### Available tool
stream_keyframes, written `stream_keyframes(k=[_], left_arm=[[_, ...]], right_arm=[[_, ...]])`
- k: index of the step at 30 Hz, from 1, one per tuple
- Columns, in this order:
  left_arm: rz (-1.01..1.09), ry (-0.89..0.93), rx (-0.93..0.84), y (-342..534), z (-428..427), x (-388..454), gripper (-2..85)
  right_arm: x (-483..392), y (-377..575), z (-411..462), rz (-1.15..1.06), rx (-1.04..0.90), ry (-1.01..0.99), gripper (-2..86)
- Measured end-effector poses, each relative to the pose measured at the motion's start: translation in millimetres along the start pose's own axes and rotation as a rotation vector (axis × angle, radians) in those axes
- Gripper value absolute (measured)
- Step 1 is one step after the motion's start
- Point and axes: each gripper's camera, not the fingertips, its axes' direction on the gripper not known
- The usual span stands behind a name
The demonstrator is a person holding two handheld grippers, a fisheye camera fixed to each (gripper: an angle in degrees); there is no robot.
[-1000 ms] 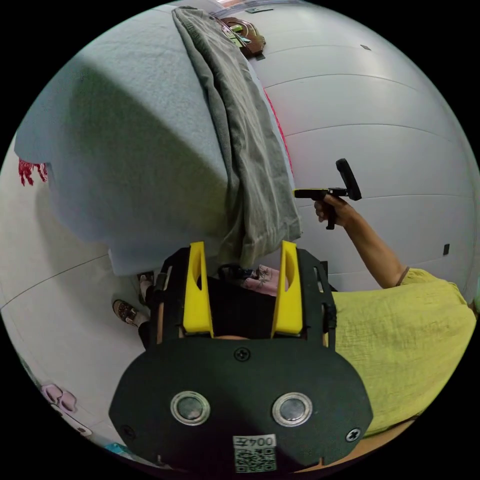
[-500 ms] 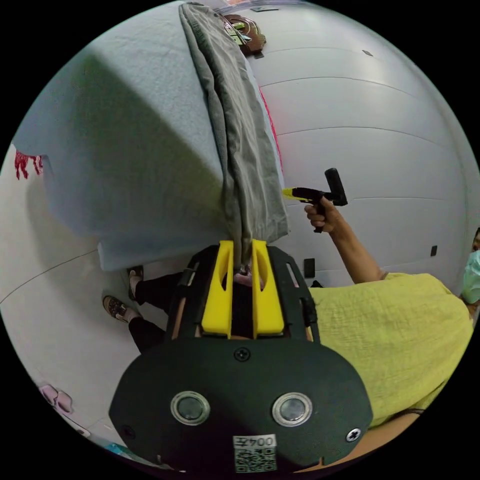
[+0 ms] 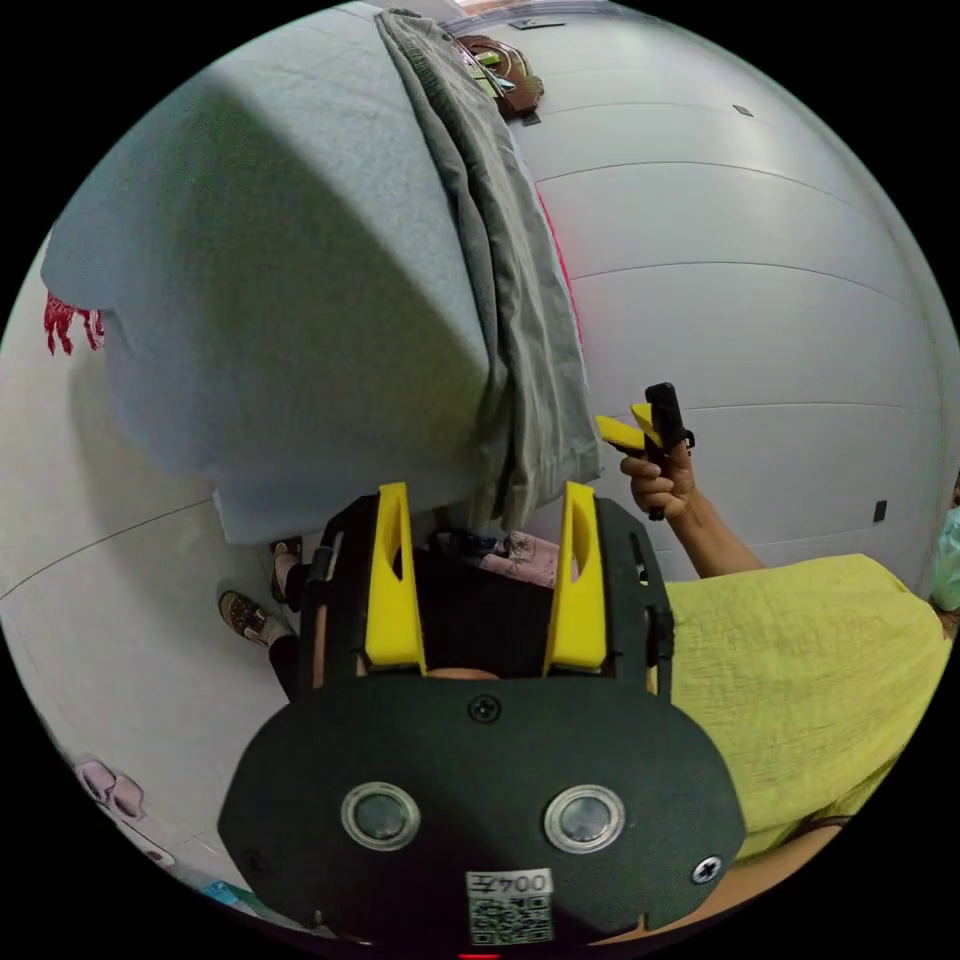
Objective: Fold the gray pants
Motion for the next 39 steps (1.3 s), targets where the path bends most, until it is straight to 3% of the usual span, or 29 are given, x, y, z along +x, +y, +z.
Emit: stream_keyframes(k=[5,8,12,15,18,28,39], left_arm=[[-0.012,0.018,0.008,-13,13,-2,17.8],[0.006,0.030,0.013,-20,18,5,11.2],[0.029,-0.007,-0.007,-28,23,11,5.9],[0.026,-0.025,-0.003,-35,31,13,5.1],[0.015,-0.032,-0.002,-43,40,12,5.1],[-0.010,-0.049,0.011,-69,73,13,6.8],[-0.028,-0.225,0.052,-98,84,68,7.2]], right_arm=[[14,11,28,0.013,-0.057,-0.008,9.6],[3,9,50,-0.023,-0.060,-0.021,3.9],[-3,9,71,-0.018,-0.054,0.177,3.0],[11,12,86,0.038,-0.026,0.105,3.1],[1,9,108,0.029,-0.035,0.175,3.9],[-137,-47,202,-0.305,-0.010,0.709,6.9],[-145,-165,366,-0.386,-0.248,0.937,8.4]])
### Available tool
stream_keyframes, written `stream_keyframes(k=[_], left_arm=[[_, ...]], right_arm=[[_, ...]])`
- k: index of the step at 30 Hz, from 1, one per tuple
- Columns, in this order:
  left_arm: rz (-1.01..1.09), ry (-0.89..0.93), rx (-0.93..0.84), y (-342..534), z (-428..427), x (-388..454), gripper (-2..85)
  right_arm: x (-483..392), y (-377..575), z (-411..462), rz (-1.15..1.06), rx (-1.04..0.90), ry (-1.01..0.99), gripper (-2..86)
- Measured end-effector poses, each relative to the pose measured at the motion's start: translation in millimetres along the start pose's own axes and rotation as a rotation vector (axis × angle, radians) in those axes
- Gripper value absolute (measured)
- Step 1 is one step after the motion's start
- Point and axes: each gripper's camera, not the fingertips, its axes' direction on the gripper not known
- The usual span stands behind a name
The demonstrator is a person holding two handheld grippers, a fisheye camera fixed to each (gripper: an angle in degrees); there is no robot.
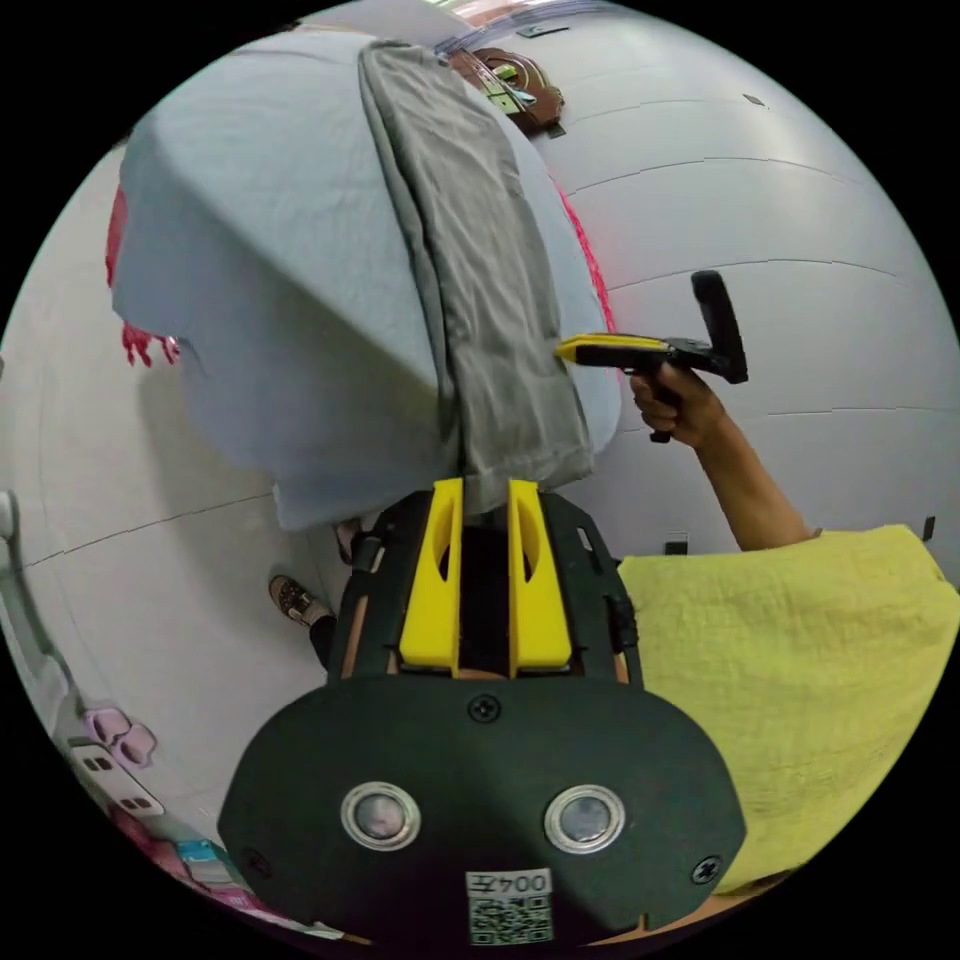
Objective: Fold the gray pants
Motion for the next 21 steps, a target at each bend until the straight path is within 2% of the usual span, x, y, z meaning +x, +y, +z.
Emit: stream_keyframes(k=[5,9,12,21], left_arm=[[0.058,-0.148,0.084,-58,-8,67,5.3],[0.039,-0.242,0.066,-138,38,99,2.6],[0.030,-0.321,0.006,-187,86,110,1.3],[-0.007,-0.409,-0.105,-273,195,121,0.2]], right_arm=[[-30,-39,37,-0.024,-0.058,0.079,7.5],[-40,-62,55,-0.050,-0.089,0.089,7.3],[-37,-78,68,-0.025,-0.102,0.045,7.0],[-11,-111,105,-0.026,-0.100,-0.130,6.3]])
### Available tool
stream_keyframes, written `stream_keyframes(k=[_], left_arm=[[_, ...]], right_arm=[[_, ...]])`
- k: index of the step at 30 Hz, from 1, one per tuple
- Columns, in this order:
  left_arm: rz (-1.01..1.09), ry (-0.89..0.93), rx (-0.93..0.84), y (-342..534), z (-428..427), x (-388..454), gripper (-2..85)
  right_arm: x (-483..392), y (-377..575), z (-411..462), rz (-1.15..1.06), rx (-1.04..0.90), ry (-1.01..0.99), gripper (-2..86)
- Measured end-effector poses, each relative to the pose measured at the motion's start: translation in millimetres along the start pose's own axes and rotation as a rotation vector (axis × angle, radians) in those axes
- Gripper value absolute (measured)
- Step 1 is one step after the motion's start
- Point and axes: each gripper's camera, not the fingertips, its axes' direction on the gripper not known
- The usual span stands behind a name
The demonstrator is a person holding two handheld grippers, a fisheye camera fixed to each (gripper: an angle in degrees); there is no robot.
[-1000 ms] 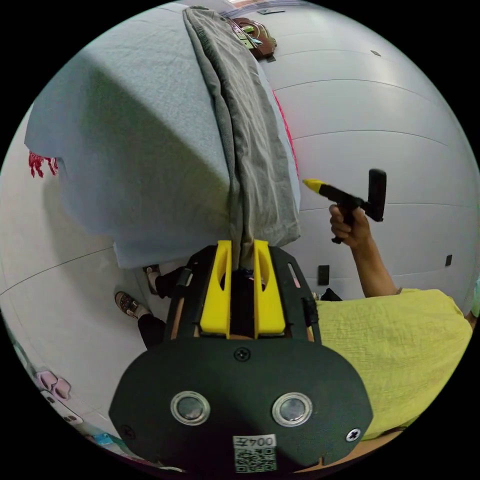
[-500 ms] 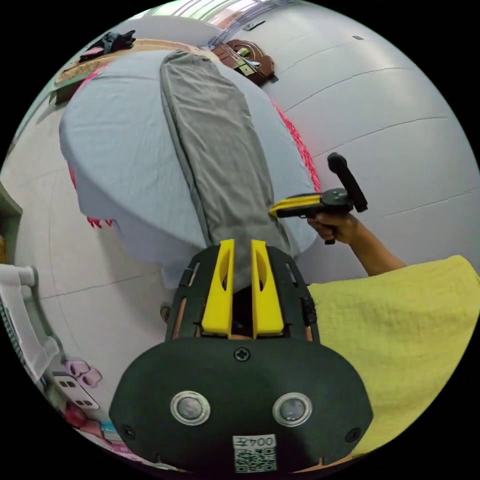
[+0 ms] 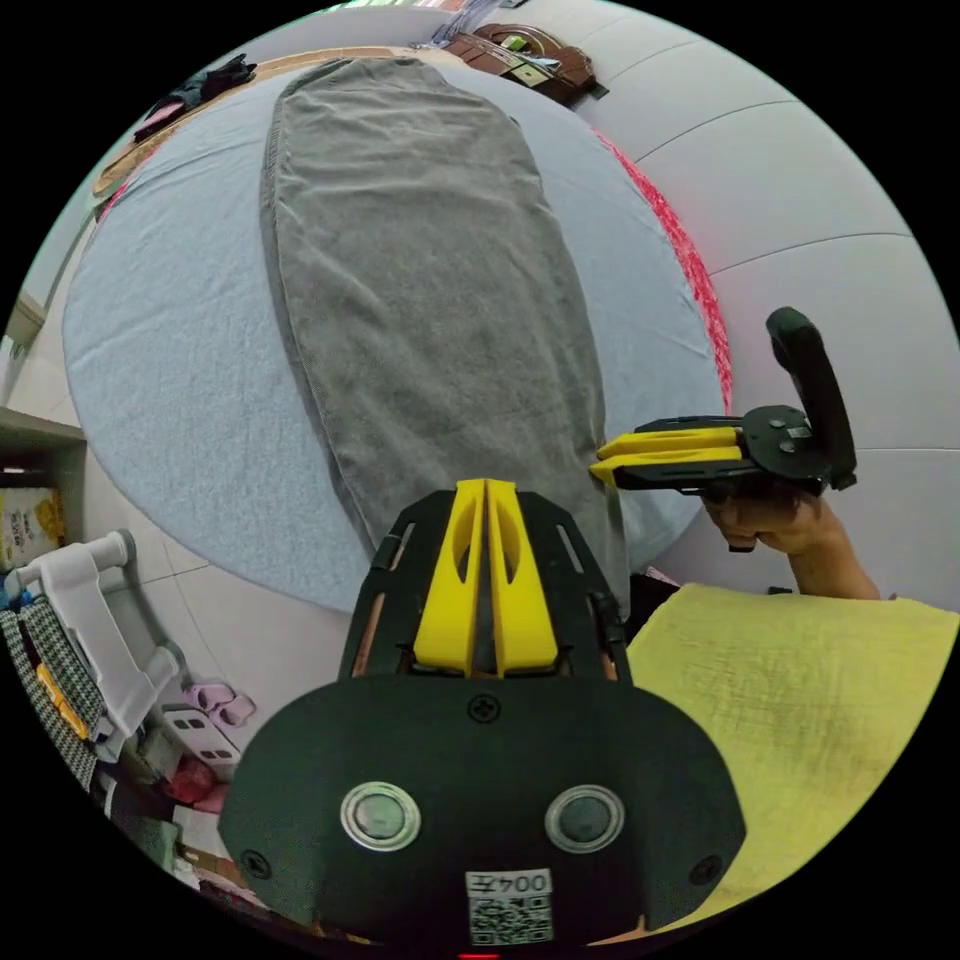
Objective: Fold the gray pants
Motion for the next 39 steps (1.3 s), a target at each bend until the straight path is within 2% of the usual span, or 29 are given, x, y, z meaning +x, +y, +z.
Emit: stream_keyframes(k=[15,22,32,39], left_arm=[[-0.007,-0.138,-0.174,-94,94,58,0.0],[-0.049,-0.130,-0.175,-114,112,65,0.1],[-0.094,-0.156,-0.148,-125,123,79,0.1],[-0.164,-0.104,-0.129,-122,120,71,0.2]], right_arm=[[14,-44,44,-0.094,-0.054,-0.012,5.6],[24,-52,56,-0.107,-0.064,-0.012,4.6],[60,-53,64,-0.059,-0.079,-0.124,3.5],[68,-41,62,-0.053,-0.058,-0.136,2.0]])
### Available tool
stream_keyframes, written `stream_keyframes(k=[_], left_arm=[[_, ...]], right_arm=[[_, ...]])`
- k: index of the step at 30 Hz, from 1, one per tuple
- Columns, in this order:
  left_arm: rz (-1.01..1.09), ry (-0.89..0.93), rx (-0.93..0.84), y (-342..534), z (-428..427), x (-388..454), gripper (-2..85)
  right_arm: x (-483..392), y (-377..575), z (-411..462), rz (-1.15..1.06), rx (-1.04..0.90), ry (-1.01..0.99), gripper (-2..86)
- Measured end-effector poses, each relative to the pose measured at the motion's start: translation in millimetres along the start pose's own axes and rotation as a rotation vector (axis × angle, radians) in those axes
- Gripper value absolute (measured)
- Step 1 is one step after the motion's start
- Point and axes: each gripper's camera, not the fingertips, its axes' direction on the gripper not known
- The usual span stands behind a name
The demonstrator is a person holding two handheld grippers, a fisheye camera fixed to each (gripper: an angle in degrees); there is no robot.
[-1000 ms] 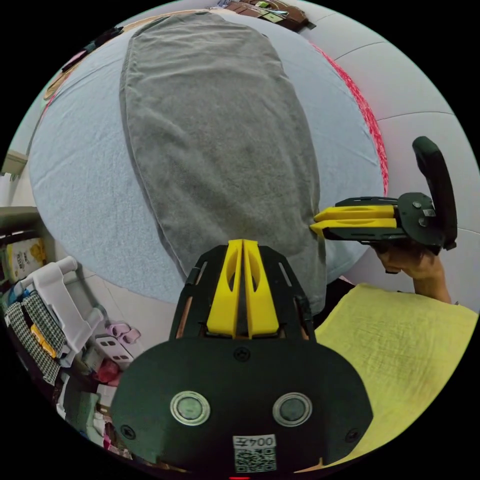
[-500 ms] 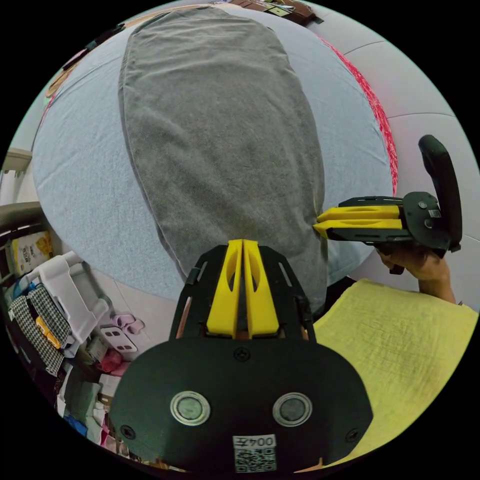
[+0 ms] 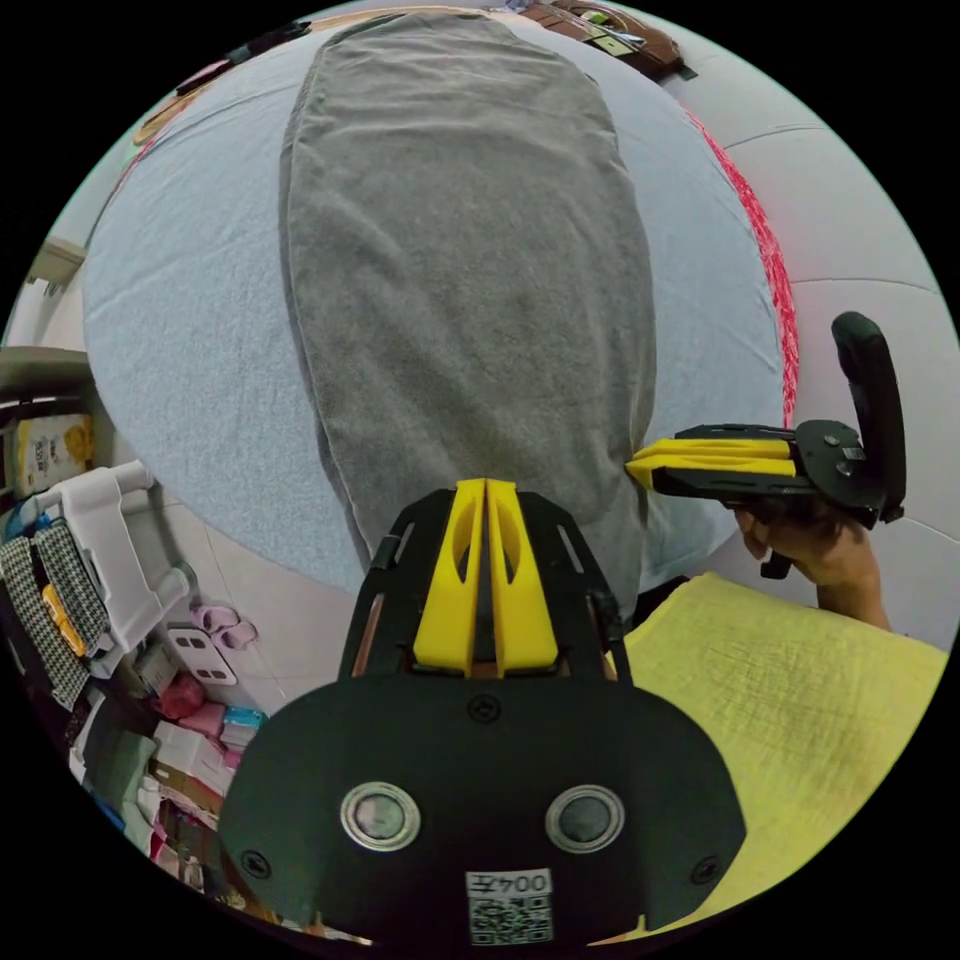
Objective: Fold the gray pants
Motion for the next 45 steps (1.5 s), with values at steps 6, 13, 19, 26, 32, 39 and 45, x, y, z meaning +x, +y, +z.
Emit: stream_keyframes(k=[6,13,19,26,32,39,45], left_arm=[[0.019,-0.027,0.008,8,-6,6,0.2],[-0.004,-0.006,0.051,32,-17,-1,0.2],[0.076,-0.104,0.048,51,-30,13,0.2],[0.102,-0.154,0.087,89,-49,8,0.2],[0.074,-0.046,0.118,122,-69,-33,0.3],[0.110,0.039,0.172,168,-108,-86,1.3],[0.116,0.183,0.284,239,-161,-163,4.5]], right_arm=[[10,17,-5,-0.023,0.032,-0.047,0.1],[10,45,-16,-0.036,0.071,-0.057,-0.5],[3,65,-27,-0.026,0.066,-0.042,-0.5],[14,116,-69,-0.038,0.113,-0.106,-0.5],[-3,154,-91,-0.055,0.149,0.056,-0.7],[-26,179,-95,-0.010,0.104,0.111,-0.7],[-18,220,-105,-0.048,0.129,0.071,-0.3]])
